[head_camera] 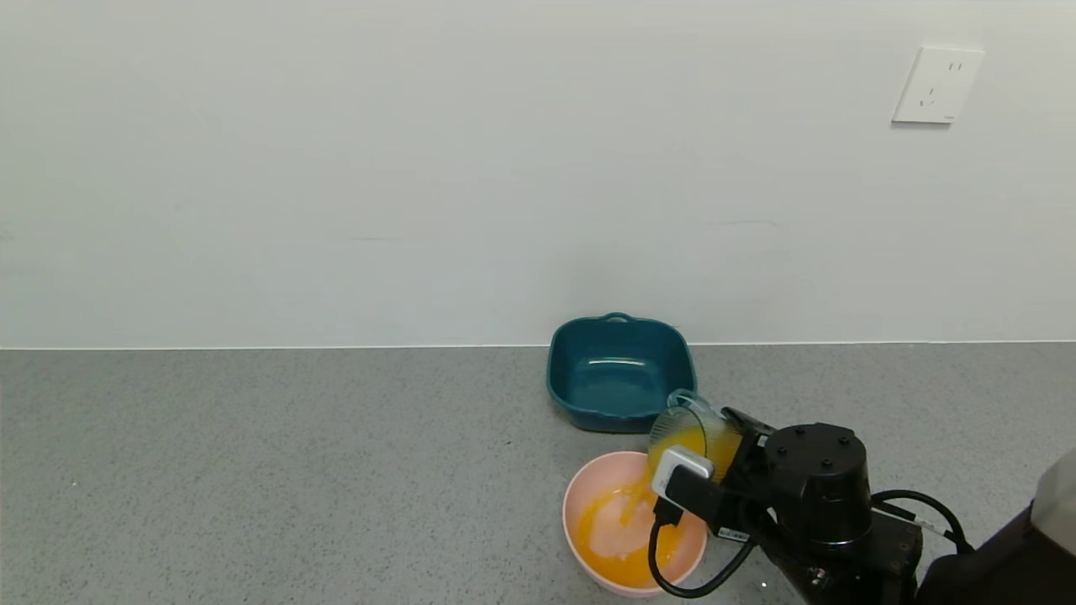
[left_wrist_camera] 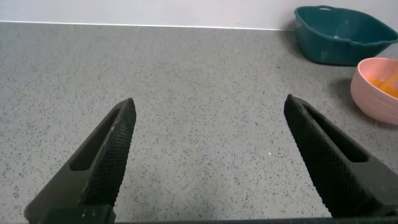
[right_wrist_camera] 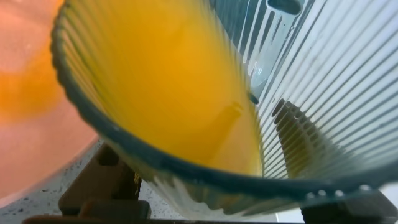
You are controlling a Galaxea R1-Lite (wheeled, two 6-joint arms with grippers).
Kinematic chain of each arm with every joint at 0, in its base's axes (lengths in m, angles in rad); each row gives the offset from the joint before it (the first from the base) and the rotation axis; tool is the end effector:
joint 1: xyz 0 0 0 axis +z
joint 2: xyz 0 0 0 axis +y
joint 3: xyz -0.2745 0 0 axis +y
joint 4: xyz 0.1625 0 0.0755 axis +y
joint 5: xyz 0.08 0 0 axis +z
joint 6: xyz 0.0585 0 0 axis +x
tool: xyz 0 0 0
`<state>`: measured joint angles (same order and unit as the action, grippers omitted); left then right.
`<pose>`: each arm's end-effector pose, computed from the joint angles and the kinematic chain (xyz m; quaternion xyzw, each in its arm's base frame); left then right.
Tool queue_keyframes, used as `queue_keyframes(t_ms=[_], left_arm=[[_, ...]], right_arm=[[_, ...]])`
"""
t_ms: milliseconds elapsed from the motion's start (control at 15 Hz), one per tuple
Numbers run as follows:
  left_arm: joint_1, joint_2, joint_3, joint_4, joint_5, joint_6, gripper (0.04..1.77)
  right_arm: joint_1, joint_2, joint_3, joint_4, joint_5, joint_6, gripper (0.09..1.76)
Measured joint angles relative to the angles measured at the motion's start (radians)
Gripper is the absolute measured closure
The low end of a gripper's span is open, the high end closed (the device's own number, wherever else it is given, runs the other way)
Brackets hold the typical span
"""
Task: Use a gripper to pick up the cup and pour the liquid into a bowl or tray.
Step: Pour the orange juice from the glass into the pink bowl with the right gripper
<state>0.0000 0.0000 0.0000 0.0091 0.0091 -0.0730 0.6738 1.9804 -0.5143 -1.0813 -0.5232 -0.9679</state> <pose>0.0265 0.0005 0.0742 -0.0365 0.0044 0.0047 0.9993 0.2703 0.1784 0.0490 -0.5508 0.1055 0.1389 0.8162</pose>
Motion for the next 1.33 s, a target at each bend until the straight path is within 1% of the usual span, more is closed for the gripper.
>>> queue_keyframes(t_ms=[1200,1333], left_arm=[[0.0,0.0,0.0,0.0,0.0,0.0,0.09],[0.0,0.0,0.0,0.0,0.0,0.0,0.09]], right_arm=[[0.0,-0.006,-0.012,-0.007,-0.001,-0.214,0.49],[0.001,-0.008,-0.017,-0.007,-0.014,-0.233,0.49]])
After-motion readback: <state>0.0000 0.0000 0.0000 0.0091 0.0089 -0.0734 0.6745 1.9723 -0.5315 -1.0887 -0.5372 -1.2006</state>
